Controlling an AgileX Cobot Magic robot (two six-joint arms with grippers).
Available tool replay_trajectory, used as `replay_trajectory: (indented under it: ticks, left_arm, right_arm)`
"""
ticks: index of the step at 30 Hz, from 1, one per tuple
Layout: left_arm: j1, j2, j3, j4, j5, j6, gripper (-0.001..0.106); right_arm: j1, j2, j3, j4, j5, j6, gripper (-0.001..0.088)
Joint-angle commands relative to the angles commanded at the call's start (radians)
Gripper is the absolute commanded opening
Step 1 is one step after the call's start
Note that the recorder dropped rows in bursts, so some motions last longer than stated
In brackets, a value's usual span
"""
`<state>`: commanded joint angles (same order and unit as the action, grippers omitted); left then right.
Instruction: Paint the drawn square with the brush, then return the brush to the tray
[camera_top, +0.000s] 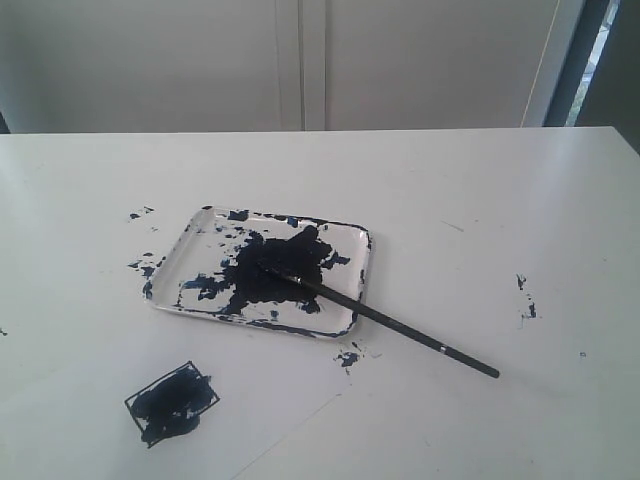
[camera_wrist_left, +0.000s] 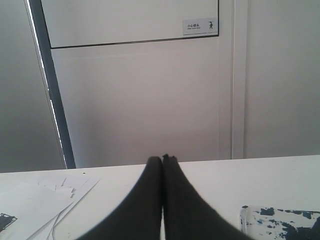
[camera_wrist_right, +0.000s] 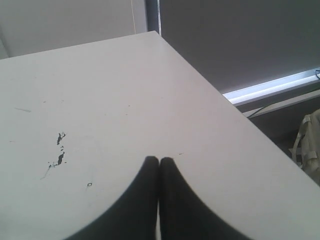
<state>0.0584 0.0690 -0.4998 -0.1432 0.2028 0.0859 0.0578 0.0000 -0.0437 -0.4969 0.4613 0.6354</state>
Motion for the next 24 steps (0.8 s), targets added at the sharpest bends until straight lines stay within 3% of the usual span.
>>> replay_trajectory:
  ticks: [6, 9, 12, 14, 21, 24]
  left_arm:
    - [0.0, 0.0, 0.046, 0.025, 0.01, 0.0, 0.0]
    - [0.0, 0.0, 0.224, 0.025, -0.029, 0.0, 0.0]
    - [0.0, -0.045, 0.41, 0.011, -0.203, -0.013, 0.0]
    - [0.0, -0.069, 0.5, 0.011, -0.255, -0.018, 0.0]
    - [0.0, -0.069, 0.5, 0.033, -0.165, 0.018, 0.0]
    - [0.0, -0.069, 0.5, 0.036, -0.05, 0.03, 0.0]
  right_arm:
    - [0.0, 0.0, 0.0, 0.0, 0.0, 0.0, 0.0]
    - [0.0, 0.0, 0.0, 0.0, 0.0, 0.0, 0.0]
    - [0.0, 0.0, 0.0, 0.0, 0.0, 0.0, 0.0]
    - [0.0, 0.0, 0.0, 0.0, 0.0, 0.0, 0.0]
    - [0.0, 0.0, 0.0, 0.0, 0.0, 0.0, 0.0]
    - [0.0, 0.0, 0.0, 0.0, 0.0, 0.0, 0.0]
